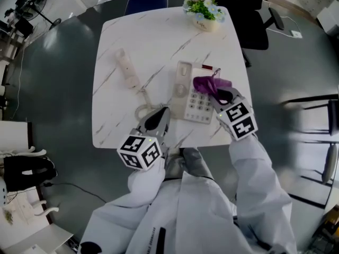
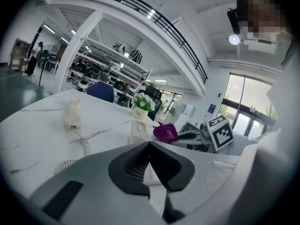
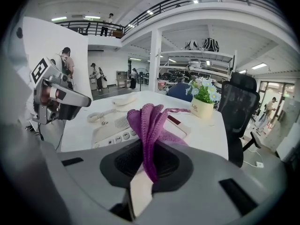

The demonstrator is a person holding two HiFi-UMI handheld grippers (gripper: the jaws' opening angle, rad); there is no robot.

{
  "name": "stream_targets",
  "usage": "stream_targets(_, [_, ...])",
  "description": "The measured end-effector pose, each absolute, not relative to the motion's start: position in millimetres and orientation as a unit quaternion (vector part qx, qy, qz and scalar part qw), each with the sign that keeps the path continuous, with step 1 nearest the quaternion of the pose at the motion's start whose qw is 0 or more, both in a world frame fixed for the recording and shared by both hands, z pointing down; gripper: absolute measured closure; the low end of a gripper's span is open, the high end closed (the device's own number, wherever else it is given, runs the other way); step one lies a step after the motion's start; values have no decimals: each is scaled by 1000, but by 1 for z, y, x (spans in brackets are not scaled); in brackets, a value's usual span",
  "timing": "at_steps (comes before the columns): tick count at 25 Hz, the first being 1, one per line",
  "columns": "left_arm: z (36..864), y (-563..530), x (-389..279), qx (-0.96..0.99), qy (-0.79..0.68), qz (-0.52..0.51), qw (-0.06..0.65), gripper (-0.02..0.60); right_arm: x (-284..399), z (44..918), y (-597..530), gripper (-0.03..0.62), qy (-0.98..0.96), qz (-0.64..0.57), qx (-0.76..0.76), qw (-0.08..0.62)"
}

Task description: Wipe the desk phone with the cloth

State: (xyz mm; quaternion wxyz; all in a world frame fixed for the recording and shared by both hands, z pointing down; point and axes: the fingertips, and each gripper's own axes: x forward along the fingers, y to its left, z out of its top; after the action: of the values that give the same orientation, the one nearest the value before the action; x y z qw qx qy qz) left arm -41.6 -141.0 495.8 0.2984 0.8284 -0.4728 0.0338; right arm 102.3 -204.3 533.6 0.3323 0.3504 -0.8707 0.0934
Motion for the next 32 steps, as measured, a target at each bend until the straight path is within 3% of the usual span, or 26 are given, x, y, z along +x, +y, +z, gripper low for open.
stream_targets(32, [498,-106,-41,854,-422,38,303,584,91,550,-140,554,-859,123,359,344])
